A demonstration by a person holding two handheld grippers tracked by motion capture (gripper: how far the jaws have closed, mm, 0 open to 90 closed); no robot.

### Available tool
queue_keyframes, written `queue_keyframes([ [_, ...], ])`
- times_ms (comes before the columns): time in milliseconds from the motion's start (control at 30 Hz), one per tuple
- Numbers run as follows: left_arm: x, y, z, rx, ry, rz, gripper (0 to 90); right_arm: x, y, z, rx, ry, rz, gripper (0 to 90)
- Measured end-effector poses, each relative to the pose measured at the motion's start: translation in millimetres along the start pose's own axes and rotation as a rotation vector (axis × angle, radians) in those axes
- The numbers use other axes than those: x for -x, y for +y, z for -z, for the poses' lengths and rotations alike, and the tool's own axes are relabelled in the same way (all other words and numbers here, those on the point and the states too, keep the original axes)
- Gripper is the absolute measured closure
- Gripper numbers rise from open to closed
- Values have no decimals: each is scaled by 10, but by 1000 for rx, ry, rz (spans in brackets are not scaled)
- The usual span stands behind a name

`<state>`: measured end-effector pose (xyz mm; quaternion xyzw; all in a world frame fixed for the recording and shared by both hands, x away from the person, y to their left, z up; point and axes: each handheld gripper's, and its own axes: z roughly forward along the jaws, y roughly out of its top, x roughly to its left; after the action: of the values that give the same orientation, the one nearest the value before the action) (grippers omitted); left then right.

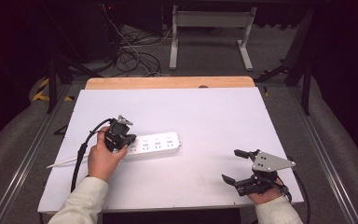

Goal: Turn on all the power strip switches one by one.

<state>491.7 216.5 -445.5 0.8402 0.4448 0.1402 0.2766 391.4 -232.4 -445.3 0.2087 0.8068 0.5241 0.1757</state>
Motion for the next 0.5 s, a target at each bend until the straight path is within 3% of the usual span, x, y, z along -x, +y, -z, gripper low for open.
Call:
queue_keyframes([
  [500,16,-16,-16,0,11,2,900,-6,0,-2,-4,0,1,76],
])
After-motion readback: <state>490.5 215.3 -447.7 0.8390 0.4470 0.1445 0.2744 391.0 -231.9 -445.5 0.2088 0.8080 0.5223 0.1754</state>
